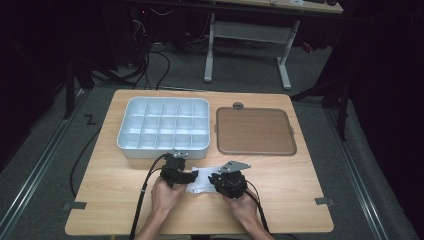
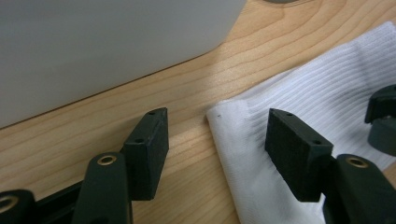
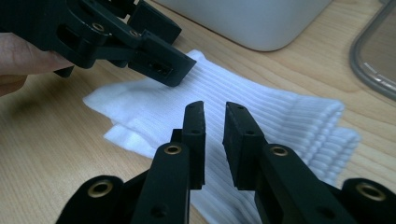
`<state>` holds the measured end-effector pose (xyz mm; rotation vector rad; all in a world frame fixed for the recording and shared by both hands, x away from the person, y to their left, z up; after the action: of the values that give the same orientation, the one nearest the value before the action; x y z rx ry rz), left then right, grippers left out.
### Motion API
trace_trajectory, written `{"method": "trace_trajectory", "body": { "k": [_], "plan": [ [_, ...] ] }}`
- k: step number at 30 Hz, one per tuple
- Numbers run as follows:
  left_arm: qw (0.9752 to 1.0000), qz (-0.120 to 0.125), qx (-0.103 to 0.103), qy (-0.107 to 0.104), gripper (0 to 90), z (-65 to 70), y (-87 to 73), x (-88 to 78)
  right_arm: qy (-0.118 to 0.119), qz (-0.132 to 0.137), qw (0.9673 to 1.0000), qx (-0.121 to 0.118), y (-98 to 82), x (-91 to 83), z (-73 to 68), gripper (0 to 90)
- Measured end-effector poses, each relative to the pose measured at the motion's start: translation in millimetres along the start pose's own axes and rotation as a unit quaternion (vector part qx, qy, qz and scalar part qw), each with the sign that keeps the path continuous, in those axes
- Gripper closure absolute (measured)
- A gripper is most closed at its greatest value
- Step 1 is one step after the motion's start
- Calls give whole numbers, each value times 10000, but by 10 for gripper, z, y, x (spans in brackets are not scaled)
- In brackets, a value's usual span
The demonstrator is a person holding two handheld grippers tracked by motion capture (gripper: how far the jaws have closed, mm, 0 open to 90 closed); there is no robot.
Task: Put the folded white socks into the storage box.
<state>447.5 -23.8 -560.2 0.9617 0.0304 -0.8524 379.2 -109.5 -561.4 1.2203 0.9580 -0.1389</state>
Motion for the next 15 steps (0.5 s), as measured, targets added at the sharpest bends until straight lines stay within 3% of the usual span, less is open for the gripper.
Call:
{"method": "trace_trajectory", "body": {
  "k": [7,15],
  "plan": [
    [10000,-13,3,-3,418,-14,5,-2,-9,-87,10000,8,-35,88,-23,837],
    [9998,48,-155,-79,397,-16,33,22,10,-142,9998,-101,-103,121,-13,865]
  ]
}}
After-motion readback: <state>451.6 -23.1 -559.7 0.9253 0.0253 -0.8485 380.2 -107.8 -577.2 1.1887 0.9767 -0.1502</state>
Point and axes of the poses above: each handheld gripper's, and its own axes: x roughly forward along the jaws, y roughly out of its top, z roughly to its right, the point moved 8 cm from there along x, roughly forward along the jaws, and after that the axes turned 9 degrees about -y, right-handed, at the moved point
